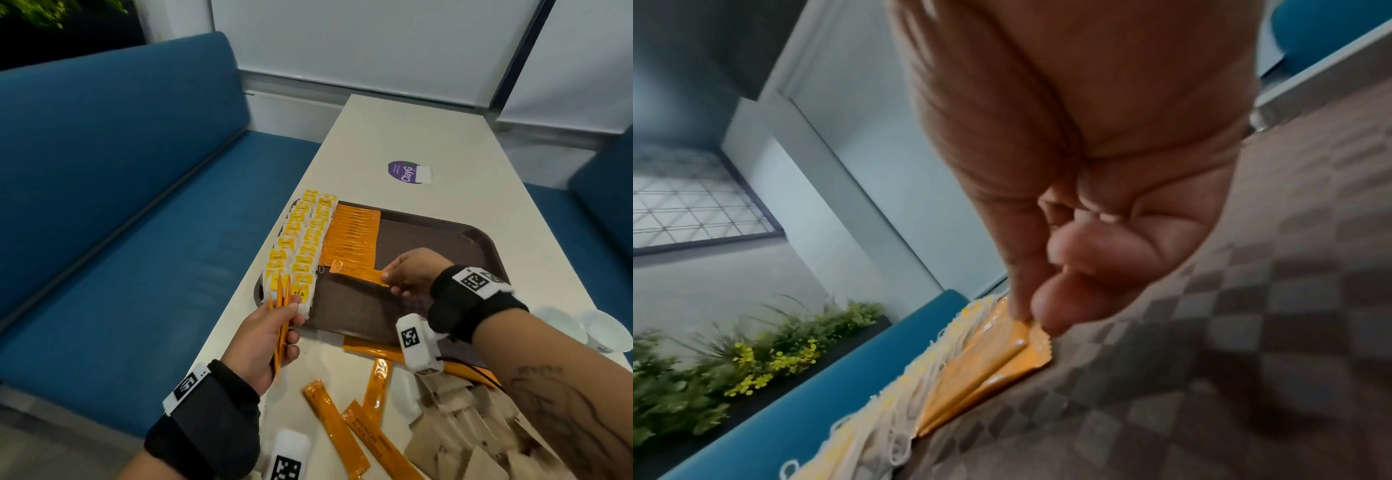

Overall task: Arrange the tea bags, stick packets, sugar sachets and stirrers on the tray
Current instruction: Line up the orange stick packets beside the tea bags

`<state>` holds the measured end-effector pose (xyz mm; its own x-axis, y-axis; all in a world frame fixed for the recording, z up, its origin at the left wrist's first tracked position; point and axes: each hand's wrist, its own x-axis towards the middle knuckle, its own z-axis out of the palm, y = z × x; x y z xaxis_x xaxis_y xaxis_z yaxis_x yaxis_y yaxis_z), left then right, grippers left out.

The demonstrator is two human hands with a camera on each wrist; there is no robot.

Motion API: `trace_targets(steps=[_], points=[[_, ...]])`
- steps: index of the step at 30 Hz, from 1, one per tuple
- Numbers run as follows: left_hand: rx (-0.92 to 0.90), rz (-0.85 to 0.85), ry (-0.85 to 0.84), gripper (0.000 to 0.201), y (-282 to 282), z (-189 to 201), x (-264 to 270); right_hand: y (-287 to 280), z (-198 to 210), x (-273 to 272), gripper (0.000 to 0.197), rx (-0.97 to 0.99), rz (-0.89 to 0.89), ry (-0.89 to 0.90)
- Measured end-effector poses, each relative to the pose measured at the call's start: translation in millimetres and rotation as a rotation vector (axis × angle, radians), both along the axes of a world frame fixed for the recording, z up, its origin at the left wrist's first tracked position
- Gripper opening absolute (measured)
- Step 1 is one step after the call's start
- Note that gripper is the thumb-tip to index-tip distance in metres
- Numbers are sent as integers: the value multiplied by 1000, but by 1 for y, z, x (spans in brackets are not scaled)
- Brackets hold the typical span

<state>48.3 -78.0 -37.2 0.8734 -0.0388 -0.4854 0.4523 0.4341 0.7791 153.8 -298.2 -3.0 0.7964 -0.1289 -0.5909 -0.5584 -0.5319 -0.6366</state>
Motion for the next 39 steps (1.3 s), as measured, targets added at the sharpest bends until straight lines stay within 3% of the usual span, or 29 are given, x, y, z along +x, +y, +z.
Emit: trace_targets(steps=[7,18,29,33,36,39], points=[[16,6,6,21,4,-7,4,19,-7,30,8,-83,71,186],[-46,-23,-20,21,8,-9,2,26,-10,45,15,-202,148,209],[-29,-71,-31,24,7,-8,-7,22,-10,44,11,-142,73,284],[-37,-95,-48,25,2,-6,-12,15,-3,29,10,-93,65,181],[-30,-108,-54,24,-4,-2,-15,3,-7,15,4,-61,7,-63],[-31,-124,-50,23,-11,1,-18,3,-1,3,6,-205,146,-160]])
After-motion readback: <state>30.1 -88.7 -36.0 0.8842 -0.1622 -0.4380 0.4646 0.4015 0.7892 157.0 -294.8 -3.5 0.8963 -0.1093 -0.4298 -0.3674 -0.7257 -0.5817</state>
